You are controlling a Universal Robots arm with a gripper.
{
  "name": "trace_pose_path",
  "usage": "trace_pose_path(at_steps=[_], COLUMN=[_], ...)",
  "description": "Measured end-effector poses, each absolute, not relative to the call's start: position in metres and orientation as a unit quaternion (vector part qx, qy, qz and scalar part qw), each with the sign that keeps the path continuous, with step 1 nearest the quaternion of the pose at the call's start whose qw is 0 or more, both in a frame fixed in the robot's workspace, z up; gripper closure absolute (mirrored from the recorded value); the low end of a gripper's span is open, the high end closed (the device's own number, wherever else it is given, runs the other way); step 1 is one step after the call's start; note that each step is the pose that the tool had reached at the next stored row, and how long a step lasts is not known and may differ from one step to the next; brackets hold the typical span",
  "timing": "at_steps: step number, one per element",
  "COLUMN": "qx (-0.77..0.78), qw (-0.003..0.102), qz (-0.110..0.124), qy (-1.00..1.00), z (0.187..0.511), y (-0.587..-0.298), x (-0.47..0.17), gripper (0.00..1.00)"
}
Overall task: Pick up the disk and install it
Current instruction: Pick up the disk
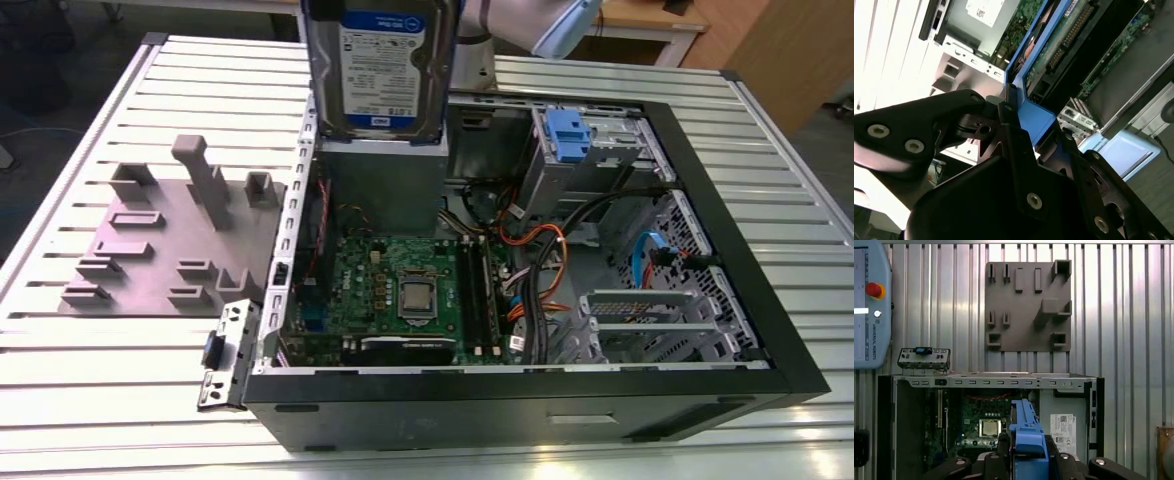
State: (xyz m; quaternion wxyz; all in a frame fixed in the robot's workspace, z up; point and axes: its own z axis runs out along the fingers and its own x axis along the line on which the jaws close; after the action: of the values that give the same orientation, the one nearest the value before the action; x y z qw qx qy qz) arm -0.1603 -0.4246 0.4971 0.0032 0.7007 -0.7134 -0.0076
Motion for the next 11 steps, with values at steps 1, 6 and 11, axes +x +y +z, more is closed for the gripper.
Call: trace_pose_path(at_steps=[1, 6, 11], qx=[0.701, 0.701, 0.701], qw=[0.003, 0.003, 0.002], qz=[-0.008, -0.007, -0.006], qy=[-0.713, -0.713, -0.713], z=[0.497, 0.496, 0.495], y=[-0.425, -0.425, -0.425], x=[-0.156, -0.138, -0.122], gripper=[0.64, 0.64, 0.64])
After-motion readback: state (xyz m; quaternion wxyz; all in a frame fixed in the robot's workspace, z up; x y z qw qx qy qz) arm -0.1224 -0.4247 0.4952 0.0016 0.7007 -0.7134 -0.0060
